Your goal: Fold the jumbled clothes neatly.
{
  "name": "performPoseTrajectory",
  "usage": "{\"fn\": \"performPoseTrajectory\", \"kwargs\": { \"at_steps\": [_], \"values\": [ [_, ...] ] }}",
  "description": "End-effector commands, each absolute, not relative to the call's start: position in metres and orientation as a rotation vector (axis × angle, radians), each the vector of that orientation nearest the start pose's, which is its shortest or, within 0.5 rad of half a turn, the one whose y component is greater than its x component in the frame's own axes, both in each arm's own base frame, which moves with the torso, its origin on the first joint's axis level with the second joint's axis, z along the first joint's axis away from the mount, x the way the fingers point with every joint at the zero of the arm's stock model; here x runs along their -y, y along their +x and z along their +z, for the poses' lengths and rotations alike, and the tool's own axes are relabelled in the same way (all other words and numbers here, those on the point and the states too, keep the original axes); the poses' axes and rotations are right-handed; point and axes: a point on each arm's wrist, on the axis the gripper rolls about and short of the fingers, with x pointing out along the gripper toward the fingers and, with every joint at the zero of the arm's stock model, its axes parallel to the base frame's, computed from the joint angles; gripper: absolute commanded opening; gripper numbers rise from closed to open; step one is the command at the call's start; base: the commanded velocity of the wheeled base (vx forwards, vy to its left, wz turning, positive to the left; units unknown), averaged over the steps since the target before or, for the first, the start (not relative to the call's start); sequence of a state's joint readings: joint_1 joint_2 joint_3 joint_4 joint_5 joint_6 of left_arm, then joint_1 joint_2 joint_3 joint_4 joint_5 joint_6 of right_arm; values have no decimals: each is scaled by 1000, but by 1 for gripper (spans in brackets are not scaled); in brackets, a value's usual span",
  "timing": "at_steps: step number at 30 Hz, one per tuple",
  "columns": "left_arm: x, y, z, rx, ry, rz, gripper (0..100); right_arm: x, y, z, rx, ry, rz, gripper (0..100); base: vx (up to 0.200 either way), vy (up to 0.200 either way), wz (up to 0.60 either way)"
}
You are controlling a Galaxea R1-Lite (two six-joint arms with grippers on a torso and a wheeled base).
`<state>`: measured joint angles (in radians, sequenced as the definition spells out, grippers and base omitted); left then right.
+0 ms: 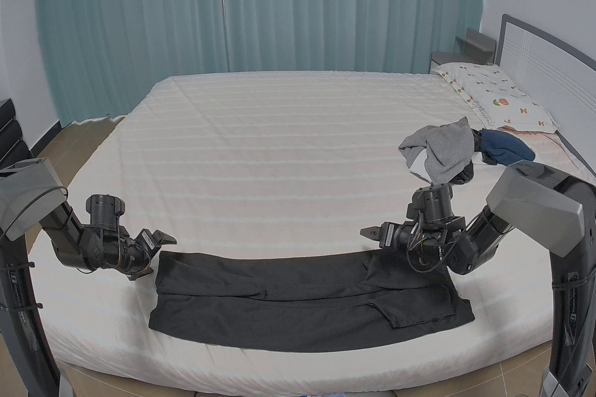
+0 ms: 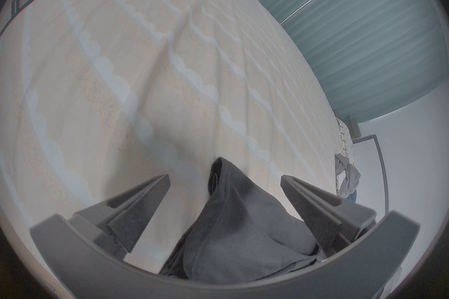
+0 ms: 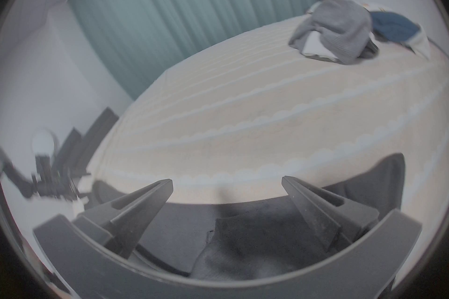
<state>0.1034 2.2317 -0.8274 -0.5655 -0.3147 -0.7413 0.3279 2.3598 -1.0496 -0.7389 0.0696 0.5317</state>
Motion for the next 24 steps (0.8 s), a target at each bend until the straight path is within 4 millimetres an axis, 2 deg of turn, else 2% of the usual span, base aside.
{"fn": "performPoseTrajectory", "kwargs": {
  "at_steps": [1, 5, 6, 9, 12, 18, 24],
  "values": [
    [-29, 335, 37, -809, -878, 68, 100, -94, 374, 43, -633, 642, 106, 100, 0, 0, 0],
    [-27, 324, 46, -801, -881, 62, 100, -80, 358, 45, -668, 792, 31, 100, 0, 0, 0],
    [-26, 318, 46, -811, -895, 70, 100, -72, 347, 45, -686, 851, -2, 100, 0, 0, 0],
    [-25, 311, 43, -837, -927, 87, 100, -63, 333, 45, -710, 921, 8, 100, 0, 0, 0],
    [-22, 299, 36, -881, -944, 95, 100, -61, 320, 40, -735, 985, 44, 100, -200, 0, 0],
    [-21, 276, 36, -918, -964, 69, 100, -54, 315, 25, -701, 1100, 57, 100, -200, 0, 0],
    [-17, 262, 26, -922, -947, 55, 100, -49, 309, 18, -731, 1147, 52, 100, 0, 0, 0]
  ]
}}
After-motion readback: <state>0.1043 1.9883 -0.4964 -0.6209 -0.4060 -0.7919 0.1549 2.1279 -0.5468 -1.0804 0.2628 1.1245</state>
